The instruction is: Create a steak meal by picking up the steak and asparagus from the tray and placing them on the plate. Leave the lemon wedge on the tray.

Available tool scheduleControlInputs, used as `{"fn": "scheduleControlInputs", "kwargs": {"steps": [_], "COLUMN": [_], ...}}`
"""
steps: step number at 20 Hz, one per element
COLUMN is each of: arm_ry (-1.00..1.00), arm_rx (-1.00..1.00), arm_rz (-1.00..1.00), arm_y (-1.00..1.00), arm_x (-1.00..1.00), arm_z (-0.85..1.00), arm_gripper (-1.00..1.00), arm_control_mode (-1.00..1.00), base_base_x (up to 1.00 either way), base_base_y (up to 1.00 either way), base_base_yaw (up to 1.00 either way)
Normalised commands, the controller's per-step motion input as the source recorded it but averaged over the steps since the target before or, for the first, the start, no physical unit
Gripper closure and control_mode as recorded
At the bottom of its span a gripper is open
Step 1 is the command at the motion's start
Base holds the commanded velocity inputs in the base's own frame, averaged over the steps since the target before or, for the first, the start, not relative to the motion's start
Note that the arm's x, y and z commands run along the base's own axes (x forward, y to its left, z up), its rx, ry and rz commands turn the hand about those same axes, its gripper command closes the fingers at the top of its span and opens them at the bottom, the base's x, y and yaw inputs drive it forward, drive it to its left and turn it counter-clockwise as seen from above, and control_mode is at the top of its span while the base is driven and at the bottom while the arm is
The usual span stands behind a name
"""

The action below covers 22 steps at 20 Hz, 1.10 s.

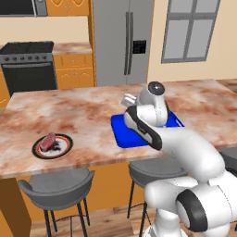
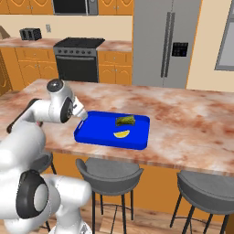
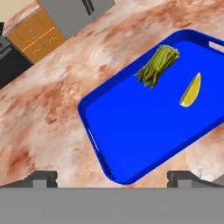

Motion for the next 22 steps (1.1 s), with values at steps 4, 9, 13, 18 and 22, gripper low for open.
{"fn": "scheduleControlInputs", "kwargs": {"steps": [4,9,13,18,22], "arm_ry": [0.04,0.14,0.14,0.10,0.13], "arm_rx": [0.09,0.07,0.03,0.00,0.00], "arm_rz": [-0.09,0.00,0.00,0.00,0.00], "arm_y": [-0.90,-0.65,-0.54,-0.35,-0.21], "arm_x": [0.38,0.41,0.41,0.34,0.41], "arm_z": [-0.04,-0.10,-0.17,-0.29,-0.41], "arm_gripper": [-1.00,-1.00,-1.00,-1.00,-1.00], "arm_control_mode": [-1.00,-1.00,-1.00,-1.00,-1.00], "base_base_x": [0.00,0.00,0.00,0.00,0.00], "base_base_y": [0.00,0.00,0.00,0.00,0.00], "base_base_yaw": [0.00,0.00,0.00,0.00,0.00]}}
